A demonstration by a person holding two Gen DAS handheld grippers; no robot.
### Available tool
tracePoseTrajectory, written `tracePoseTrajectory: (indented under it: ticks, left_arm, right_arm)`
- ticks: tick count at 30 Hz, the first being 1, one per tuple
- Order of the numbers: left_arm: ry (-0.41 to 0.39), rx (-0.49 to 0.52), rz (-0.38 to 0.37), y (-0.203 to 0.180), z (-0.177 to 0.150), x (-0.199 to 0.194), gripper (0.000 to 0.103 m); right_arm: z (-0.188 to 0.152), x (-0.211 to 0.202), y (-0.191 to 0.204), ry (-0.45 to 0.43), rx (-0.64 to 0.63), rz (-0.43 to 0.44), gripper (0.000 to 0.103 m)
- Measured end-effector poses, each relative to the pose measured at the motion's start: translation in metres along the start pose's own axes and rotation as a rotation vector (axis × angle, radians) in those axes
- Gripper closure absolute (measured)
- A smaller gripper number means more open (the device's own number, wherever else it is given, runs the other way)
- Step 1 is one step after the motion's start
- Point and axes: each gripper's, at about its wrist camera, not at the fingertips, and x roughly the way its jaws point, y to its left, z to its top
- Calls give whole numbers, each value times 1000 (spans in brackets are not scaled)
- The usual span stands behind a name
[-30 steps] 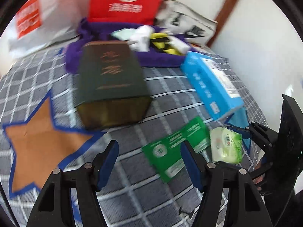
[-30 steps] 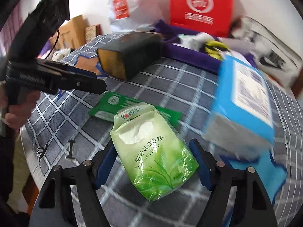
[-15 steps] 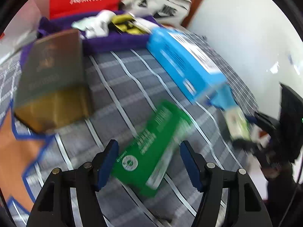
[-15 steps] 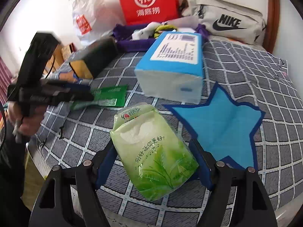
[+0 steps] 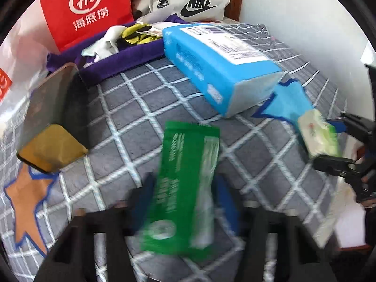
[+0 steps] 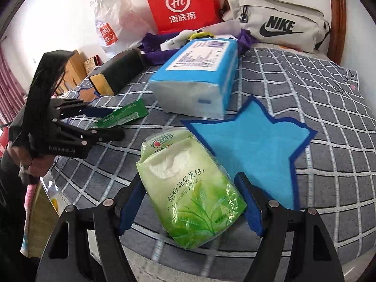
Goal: Organize soft objects
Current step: 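Grasp the green packet with the left gripper while the right grasps the green tea bag, then carry the green packet and tea bag onto the purple towel while both grippers open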
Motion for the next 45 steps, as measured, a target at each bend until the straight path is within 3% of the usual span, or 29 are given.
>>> tracePoseTrajectory:
  ticks: [3, 6, 11, 18, 24, 31, 45]
  left_arm:
    - [8, -41, 31, 0, 3, -1, 80]
    - [7, -103, 18, 4, 5, -2, 84]
    - [-34, -230, -50, 14, 6, -14, 85]
    - [-97, -342, -66, 34, -10, -39, 85]
    - [-153, -388, -41, 62, -9, -70, 84]
    - [-225, -448, -14, 107, 14, -91, 84]
    - [-246, -496, 212, 173, 78, -83, 84]
  right_arm:
    - [7, -4, -11, 1, 13, 22, 28]
    - [17, -9, -20, 4, -5, 15, 28]
    - [38, -18, -33, 28, 28, 6, 29]
    - [58, -35, -12, -61, -4, -57, 29]
    - [88, -44, 14, -101, 38, -67, 29]
    - [140, -42, 30, -144, 73, -117, 28]
    - [225, -2, 15, -179, 69, -160, 28]
